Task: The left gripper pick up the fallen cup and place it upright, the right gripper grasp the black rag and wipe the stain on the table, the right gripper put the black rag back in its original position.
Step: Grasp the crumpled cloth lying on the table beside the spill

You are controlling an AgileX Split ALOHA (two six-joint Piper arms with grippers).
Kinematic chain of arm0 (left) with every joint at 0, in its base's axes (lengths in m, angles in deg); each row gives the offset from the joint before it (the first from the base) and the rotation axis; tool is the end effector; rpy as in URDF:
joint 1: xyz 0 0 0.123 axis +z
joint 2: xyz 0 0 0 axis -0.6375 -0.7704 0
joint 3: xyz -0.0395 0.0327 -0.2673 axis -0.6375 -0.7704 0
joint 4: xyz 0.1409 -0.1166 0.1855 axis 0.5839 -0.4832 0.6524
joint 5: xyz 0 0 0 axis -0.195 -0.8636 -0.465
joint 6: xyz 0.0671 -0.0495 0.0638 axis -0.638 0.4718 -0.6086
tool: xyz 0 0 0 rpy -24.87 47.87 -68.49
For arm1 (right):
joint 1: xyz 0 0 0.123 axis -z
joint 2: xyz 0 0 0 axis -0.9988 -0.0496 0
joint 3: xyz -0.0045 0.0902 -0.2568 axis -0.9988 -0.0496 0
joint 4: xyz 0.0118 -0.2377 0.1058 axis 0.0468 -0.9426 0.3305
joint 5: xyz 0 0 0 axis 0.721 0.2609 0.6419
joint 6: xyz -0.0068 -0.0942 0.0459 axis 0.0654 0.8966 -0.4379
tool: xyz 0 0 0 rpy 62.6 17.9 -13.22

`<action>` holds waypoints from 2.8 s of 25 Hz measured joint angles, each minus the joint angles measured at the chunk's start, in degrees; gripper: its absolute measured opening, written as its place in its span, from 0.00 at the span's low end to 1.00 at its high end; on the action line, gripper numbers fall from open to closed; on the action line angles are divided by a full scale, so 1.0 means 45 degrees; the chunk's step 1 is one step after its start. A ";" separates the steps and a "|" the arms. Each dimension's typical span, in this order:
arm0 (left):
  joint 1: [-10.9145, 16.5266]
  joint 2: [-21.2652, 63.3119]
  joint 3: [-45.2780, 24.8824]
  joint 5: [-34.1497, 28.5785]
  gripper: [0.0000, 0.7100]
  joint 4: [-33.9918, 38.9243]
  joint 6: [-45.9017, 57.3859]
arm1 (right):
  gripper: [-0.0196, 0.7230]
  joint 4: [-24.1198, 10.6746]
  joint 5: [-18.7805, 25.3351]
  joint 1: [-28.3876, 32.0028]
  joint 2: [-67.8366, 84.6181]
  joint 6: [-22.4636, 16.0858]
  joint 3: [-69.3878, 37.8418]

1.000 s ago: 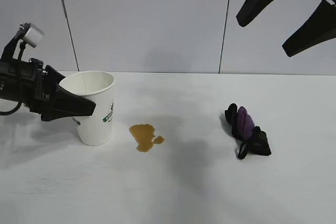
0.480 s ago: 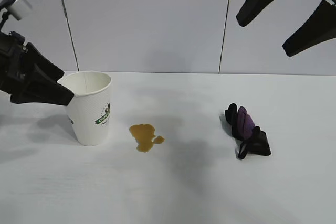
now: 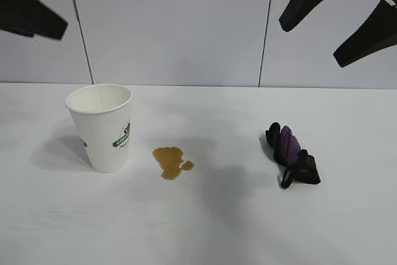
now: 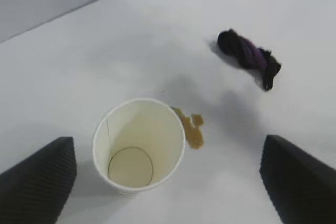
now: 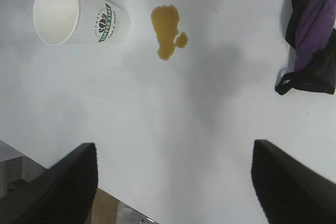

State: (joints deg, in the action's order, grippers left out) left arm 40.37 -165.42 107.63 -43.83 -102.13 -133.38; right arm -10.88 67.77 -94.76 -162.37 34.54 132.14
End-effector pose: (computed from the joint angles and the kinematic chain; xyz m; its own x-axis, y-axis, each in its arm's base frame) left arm 0.2950 -0.0663 0.2857 -0.4441 0.2771 -0.8520 0.7029 0.6975 -0.1396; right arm 0.2976 0.0875 0.2817 -0.9327 0.0005 -0.3607 -0.1790 0.8676 0.4640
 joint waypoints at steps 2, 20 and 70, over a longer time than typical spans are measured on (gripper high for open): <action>0.0000 0.1175 0.0000 0.0123 0.97 0.0009 0.0808 | 0.78 0.0000 0.0000 0.0000 0.0000 0.0000 0.0000; 0.0000 1.0658 -0.0041 0.2875 0.94 0.8627 0.9979 | 0.78 0.0000 0.0000 0.0000 0.0000 0.0000 0.0000; 0.0146 1.7577 -0.6339 -0.3818 0.93 1.4438 1.6921 | 0.78 -0.1007 0.0051 0.0000 -0.0163 0.0968 0.0000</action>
State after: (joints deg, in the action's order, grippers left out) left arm 41.03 -86.32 79.10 -61.01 -37.16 -57.24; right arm -15.41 68.00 -94.76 -163.10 38.89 132.14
